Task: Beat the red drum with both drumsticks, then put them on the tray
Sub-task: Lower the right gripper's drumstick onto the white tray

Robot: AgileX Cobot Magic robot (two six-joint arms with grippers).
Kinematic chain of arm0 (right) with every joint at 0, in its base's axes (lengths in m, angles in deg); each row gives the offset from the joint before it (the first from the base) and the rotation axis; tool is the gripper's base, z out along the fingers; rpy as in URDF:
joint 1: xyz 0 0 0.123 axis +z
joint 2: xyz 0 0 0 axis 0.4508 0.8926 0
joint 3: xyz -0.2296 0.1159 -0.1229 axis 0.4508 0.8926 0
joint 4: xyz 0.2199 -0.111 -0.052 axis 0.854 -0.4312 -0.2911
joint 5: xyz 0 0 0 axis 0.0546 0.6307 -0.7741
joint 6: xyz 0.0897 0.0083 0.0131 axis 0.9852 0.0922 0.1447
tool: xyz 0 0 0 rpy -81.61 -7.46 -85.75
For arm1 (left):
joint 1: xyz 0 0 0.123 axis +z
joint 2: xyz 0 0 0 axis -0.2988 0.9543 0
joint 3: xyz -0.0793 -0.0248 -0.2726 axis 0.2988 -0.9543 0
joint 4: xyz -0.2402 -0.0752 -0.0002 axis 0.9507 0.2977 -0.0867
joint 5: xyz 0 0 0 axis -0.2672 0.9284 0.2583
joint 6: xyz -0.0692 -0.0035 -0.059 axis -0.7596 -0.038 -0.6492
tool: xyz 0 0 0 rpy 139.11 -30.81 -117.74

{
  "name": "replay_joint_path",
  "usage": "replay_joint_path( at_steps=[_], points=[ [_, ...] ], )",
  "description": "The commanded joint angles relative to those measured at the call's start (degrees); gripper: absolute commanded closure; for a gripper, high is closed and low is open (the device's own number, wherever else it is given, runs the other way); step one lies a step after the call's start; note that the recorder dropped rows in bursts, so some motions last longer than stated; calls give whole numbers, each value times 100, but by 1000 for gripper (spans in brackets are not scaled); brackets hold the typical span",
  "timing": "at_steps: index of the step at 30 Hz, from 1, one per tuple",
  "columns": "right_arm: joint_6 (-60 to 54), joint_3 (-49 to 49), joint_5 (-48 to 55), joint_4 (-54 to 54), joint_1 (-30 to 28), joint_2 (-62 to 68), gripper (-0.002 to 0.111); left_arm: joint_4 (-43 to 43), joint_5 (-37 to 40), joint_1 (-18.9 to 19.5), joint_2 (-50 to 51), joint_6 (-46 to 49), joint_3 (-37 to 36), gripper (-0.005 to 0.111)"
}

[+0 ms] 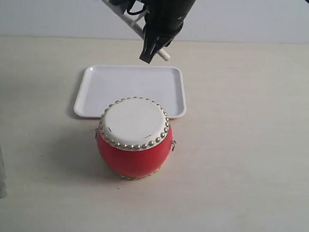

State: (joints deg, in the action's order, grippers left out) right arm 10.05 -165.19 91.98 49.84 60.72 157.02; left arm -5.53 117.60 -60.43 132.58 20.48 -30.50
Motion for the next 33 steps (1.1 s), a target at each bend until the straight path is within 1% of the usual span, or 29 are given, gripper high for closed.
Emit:
replay_joint_path(
  at_steps=[1,6,10,11,13,16,23,33],
  points=[
    [-264,-32,-174,63,10,357,108,-50,-26,-34,-207,-27,-12,107],
    [-264,-32,-470,-38,10,636,108,-26,-26,-34,-252,-27,-12,107],
    [-242,-32,-702,-442,10,812,108,-26,-26,-34,-250,109,-12,107],
    [-128,-32,-691,-780,10,882,108,-26,-26,-34,-250,109,-12,107],
    [75,-32,-727,-969,10,1003,108,-26,-26,-34,-250,109,-12,107],
    [323,-32,-810,-1038,10,1233,108,-26,-26,-34,-250,109,-12,107],
    [461,-32,-952,-1129,10,1418,108,-26,-26,-34,-250,109,-12,107],
    [619,-32,-1039,-1386,10,1441,88,-26,-26,-34,-250,109,-12,107]
  ],
)
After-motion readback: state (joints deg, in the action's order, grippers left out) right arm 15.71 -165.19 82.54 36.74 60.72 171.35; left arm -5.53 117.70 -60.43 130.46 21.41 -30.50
